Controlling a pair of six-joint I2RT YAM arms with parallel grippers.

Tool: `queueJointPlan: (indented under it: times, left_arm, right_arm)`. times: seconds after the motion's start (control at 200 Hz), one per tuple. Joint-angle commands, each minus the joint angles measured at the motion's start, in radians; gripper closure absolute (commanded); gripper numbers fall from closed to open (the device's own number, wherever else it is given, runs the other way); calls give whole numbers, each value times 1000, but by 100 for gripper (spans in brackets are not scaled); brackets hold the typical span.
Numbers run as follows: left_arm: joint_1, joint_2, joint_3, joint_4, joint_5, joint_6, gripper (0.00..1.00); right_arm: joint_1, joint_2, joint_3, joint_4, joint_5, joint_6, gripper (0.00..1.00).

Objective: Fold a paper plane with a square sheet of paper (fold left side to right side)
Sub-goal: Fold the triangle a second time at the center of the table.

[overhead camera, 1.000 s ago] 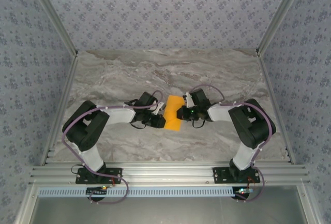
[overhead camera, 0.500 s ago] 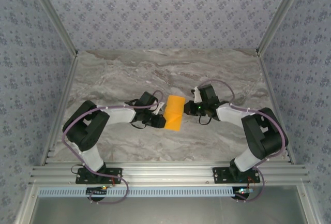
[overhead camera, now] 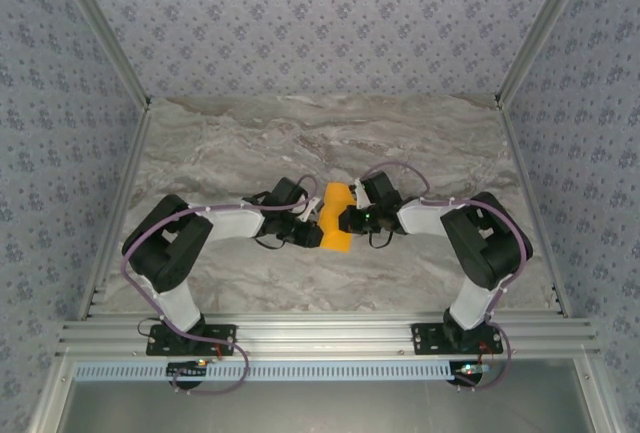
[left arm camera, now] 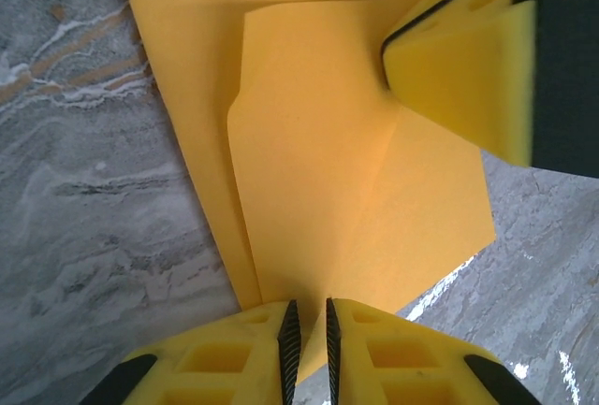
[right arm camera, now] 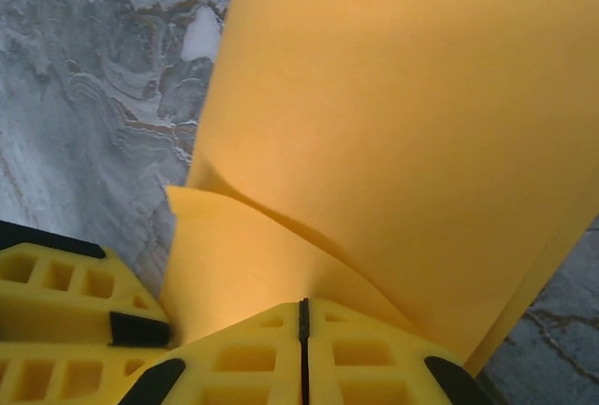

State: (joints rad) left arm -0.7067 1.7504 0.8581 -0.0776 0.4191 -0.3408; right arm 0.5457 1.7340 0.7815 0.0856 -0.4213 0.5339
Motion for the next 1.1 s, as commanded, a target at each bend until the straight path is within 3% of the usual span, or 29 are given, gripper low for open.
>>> queueJointPlan:
  times: [0.0, 0.195, 0.4, 0.884, 1.094]
  left_arm:
    - [-9, -4, 8, -40, -31, 22, 79]
    - [-8, -67, 28, -7, 68, 0, 78]
    - [-8, -22, 52, 27, 144, -13, 83]
    - [-6, 124, 171, 13, 173, 11, 87]
    - [-5, 145, 167, -29, 121, 38, 87]
  right_arm:
    - [-1, 30, 27, -56, 37, 1, 94]
    - [-2, 37, 15, -88, 58, 0, 94]
    - [-1, 34, 16, -92, 53, 0, 95]
    - [3, 30, 13, -108, 56, -7, 95]
    - [3, 33, 19, -121, 61, -15, 95]
